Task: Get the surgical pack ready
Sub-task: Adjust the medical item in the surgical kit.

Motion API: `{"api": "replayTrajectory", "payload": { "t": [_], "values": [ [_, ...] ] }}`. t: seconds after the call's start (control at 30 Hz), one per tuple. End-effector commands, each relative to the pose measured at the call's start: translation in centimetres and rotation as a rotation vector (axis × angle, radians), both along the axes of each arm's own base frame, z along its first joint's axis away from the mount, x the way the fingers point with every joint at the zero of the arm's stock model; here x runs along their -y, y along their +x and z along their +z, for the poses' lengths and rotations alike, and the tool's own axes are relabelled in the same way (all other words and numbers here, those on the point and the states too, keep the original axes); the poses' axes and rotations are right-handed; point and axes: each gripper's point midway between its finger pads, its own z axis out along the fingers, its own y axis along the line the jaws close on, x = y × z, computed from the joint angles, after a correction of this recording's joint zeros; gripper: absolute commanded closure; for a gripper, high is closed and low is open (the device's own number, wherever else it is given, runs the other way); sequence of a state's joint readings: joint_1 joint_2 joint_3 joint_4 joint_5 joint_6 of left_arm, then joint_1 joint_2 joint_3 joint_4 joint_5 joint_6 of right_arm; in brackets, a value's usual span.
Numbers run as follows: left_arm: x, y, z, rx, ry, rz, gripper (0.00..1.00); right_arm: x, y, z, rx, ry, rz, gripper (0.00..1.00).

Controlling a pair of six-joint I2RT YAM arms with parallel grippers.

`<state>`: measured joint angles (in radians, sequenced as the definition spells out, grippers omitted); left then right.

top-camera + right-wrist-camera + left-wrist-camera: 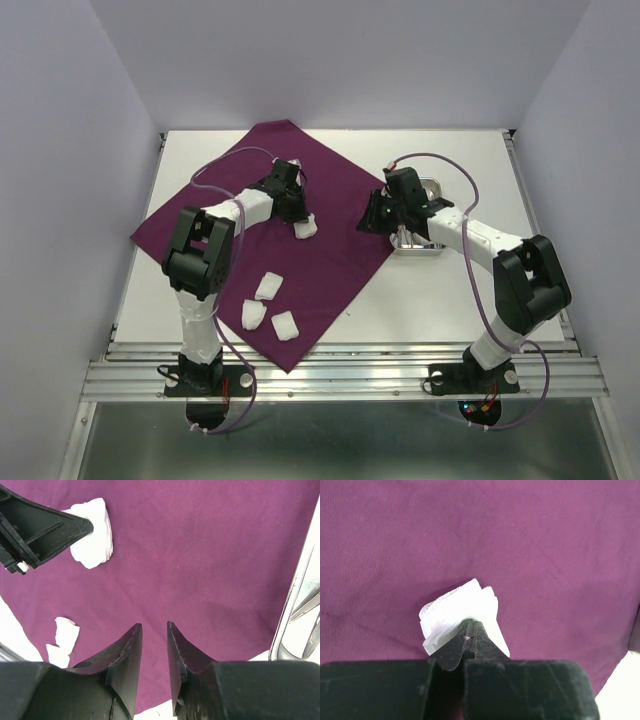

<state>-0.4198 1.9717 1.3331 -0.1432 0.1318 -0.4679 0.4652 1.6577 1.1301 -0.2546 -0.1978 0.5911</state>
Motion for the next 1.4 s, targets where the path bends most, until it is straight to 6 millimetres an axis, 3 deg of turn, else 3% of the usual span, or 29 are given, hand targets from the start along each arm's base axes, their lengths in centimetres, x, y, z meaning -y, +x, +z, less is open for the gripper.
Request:
{"api": "replayTrajectory", "payload": {
  "t": [0.0,0.2,0.43,0.5,0.63,0.77,0.97,1.13,1.37],
  "values": [
    [0.9,1.2,5.6,0.111,-0.032,-0.02,1.0,0.2,0.6,2.8,0.077,0.013,0.0,0.68],
    [0.5,0.6,11.9,0.213,-0.051,-0.019,1.0,-0.2,0.8,2.8,0.067,0.026,0.008,0.68],
    [-1.1,-1.1,16.6,0.283,-0.032,-0.005,0.93,-1.3,1.3,3.0,0.069,0.051,0.02,0.68],
    [-1.8,-1.6,17.1,0.285,-0.015,0.009,0.92,-1.4,1.5,2.9,0.065,0.051,0.021,0.68],
    [-4.1,-3.1,19.4,0.329,0.016,0.069,0.89,-2.5,1.7,3.5,0.076,0.062,0.039,0.68],
    [-6.6,-4.8,20.1,0.341,0.034,0.126,0.87,-4.1,1.4,3.6,0.084,0.063,0.073,0.68],
    [-10.3,-8.0,18.5,0.298,0.067,0.194,0.86,-6.8,-0.6,2.7,0.081,0.049,0.175,0.68],
    [-13.8,-9.5,17.4,0.272,0.067,0.28,0.86,-10.8,-5.3,1.5,0.074,0.034,0.363,0.62],
    [-17.5,-9.8,19.8,0.324,0.059,0.432,0.86,-16.0,-10.0,-0.1,-0.014,0.162,0.405,0.61]
  ]
}}
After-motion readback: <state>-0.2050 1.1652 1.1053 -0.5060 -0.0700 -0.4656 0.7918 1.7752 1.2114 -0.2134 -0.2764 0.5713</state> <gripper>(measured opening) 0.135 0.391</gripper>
